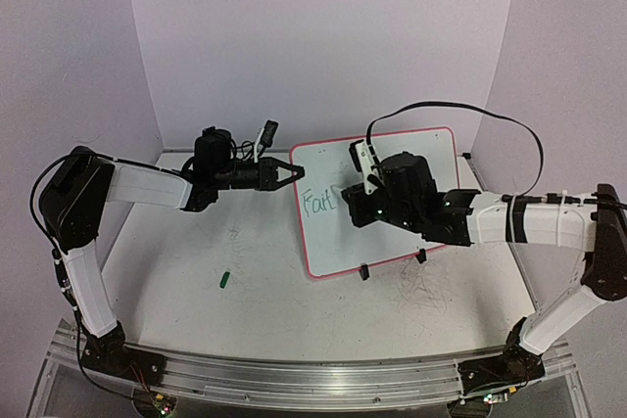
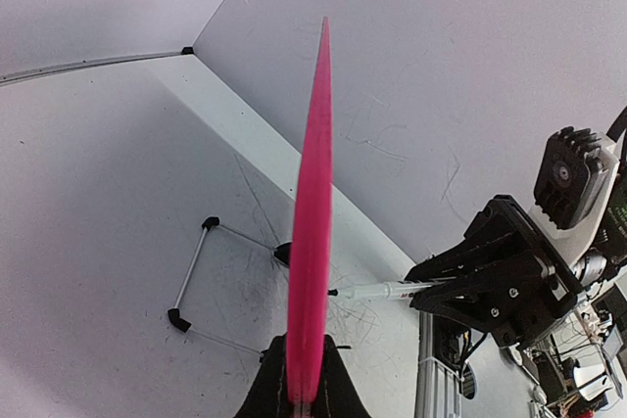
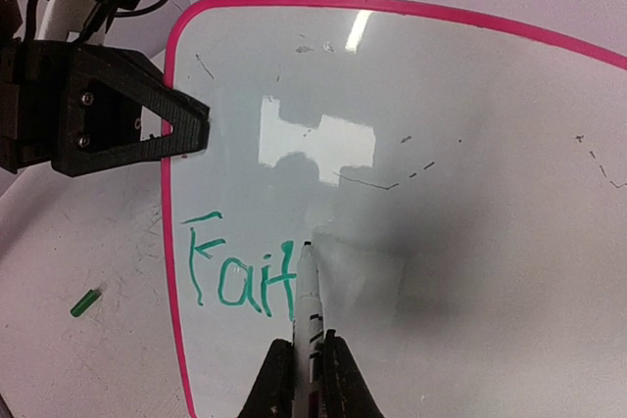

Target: Write a sentence on the whiteboard

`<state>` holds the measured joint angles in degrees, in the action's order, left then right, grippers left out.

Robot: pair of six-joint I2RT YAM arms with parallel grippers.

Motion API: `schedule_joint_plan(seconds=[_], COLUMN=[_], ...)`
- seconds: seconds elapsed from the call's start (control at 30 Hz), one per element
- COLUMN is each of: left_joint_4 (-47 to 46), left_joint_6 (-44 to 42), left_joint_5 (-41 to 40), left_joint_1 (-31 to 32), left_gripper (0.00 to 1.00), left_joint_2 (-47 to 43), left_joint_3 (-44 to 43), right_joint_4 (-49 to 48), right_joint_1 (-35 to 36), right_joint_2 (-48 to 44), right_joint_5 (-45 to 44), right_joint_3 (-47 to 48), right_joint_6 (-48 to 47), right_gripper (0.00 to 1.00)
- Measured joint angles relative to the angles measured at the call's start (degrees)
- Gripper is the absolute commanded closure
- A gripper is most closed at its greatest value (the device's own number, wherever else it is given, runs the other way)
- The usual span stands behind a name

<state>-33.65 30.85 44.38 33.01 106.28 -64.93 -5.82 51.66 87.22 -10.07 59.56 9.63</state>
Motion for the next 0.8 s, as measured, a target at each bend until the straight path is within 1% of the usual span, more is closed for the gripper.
schedule_joint_plan(seconds=[0.37, 0.8], left_joint_4=[0.0, 0.1], left_joint_6=[0.0, 0.0], left_joint_5=[0.0, 0.0], left_joint_1=[0.0, 0.0], left_gripper=[1.0, 1.0], left_joint_2=[0.0, 0.0], left_joint_3=[0.0, 0.0], right_joint_4=[-0.3, -0.2], right_joint_1=[0.0, 0.0], right_joint_2=[1.2, 1.2], right_joint_5=[-2.6, -2.5], right_joint_3=[0.2, -0.7], right_joint_6=[-0.1, 0.2], right_gripper=[1.0, 1.0])
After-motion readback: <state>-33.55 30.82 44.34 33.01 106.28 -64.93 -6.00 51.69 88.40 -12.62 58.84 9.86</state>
